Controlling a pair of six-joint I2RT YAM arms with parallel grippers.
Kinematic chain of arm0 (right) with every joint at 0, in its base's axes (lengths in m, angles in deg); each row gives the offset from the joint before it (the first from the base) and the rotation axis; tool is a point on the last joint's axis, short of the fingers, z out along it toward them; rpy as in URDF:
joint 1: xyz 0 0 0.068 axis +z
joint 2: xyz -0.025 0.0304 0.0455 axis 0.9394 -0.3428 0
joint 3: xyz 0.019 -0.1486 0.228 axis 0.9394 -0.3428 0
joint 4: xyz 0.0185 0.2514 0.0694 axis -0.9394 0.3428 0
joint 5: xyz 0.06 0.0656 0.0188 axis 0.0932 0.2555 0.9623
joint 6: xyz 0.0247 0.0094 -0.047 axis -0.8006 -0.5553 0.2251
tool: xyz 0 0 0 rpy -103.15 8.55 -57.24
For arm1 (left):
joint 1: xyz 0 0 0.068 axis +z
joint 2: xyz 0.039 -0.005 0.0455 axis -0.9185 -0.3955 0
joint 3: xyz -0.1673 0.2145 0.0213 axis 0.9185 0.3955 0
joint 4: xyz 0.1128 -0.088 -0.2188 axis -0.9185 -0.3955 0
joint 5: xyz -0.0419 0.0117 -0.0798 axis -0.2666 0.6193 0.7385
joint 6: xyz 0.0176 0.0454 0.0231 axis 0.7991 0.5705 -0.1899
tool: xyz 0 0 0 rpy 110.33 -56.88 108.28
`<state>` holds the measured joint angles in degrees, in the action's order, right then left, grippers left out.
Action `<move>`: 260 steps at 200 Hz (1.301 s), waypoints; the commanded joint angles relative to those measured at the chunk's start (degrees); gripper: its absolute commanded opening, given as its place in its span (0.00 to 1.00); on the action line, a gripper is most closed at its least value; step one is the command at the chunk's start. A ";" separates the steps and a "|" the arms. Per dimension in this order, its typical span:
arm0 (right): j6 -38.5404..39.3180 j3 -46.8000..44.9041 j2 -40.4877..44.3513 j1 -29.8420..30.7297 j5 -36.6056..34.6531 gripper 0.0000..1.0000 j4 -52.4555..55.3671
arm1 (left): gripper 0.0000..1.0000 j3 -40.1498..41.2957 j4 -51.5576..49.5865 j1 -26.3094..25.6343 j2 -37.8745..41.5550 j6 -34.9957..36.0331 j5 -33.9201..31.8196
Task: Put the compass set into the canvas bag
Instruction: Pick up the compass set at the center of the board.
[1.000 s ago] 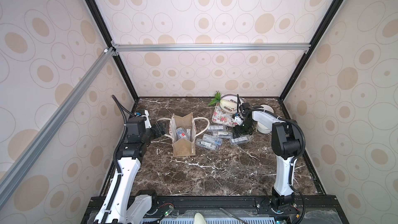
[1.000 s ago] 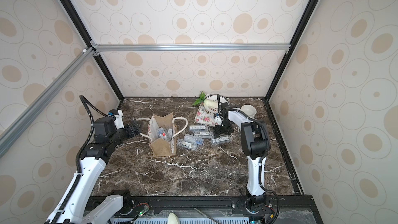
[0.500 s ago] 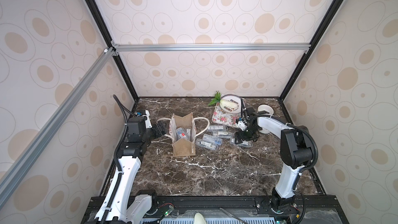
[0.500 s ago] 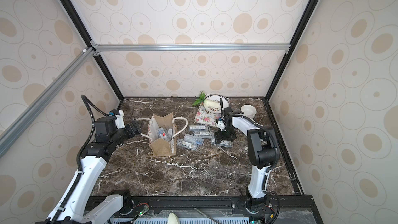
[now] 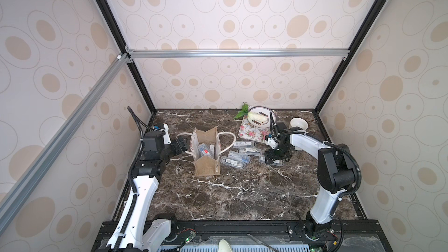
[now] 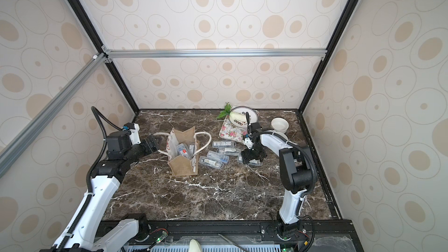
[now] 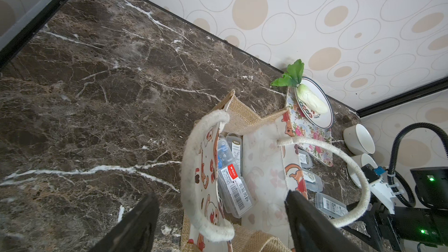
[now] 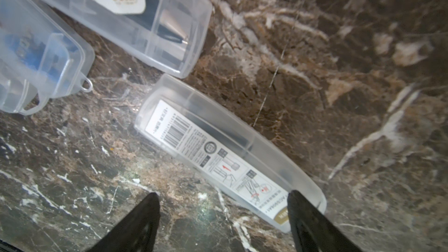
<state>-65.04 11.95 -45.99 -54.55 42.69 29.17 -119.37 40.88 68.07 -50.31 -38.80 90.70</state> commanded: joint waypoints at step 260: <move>-4.14 -1.37 -2.46 5.54 -6.45 0.80 0.38 | 0.83 -0.68 0.64 -0.53 2.23 -0.19 -0.53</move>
<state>-66.70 12.06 -49.64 -50.16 43.91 30.18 -119.37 40.88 67.92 -49.02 -38.82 90.46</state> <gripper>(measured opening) 0.811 0.835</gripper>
